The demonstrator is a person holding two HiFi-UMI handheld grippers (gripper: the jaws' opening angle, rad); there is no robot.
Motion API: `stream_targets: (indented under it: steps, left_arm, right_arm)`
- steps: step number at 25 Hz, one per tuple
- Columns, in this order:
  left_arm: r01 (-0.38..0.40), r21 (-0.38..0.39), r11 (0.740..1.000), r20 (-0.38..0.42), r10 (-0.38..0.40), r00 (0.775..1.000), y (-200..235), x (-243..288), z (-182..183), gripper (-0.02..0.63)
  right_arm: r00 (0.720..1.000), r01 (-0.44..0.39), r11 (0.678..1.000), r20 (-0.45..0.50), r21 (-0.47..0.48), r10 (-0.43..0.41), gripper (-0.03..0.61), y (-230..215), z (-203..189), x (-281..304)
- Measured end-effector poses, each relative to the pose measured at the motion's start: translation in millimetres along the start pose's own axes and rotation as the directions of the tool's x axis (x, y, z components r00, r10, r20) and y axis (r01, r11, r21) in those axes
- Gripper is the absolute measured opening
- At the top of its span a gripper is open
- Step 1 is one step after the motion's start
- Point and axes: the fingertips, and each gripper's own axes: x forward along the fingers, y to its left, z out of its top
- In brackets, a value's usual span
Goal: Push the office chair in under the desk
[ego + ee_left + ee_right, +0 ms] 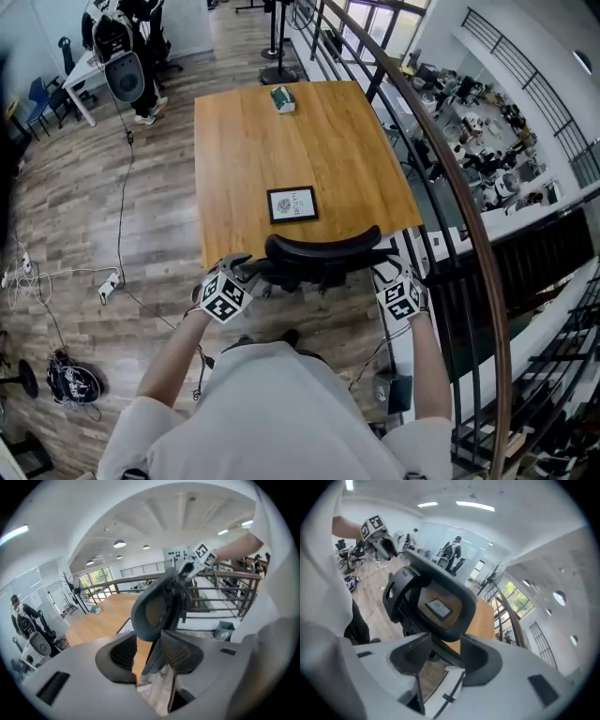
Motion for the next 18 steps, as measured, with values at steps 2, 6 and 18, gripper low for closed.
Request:
stream_targets:
  steps: [2, 6, 18]
  left_arm:
    - [0.0, -0.073, 0.997, 0.076, 0.005, 0.997, 8.3, -17.4, 15.9, 0.141]
    - [-0.001, -0.154, 0.988, 0.199, 0.032, 0.98, 22.3, -51.1, 40.8, 0.104]
    - [0.004, -0.212, 0.977, 0.394, 0.081, 0.916, 41.0, -115.8, 95.5, 0.011]
  right_arm:
    - [0.998, 0.029, 0.992, 0.046, 0.119, -0.035, 0.192, 3.5, 16.1, -16.3]
    - [0.984, 0.041, 0.952, 0.151, 0.304, -0.09, 0.158, 15.9, 55.9, -52.3]
    - [0.898, 0.092, 0.869, 0.337, 0.485, -0.283, 0.035, 21.1, 143.3, -140.2]
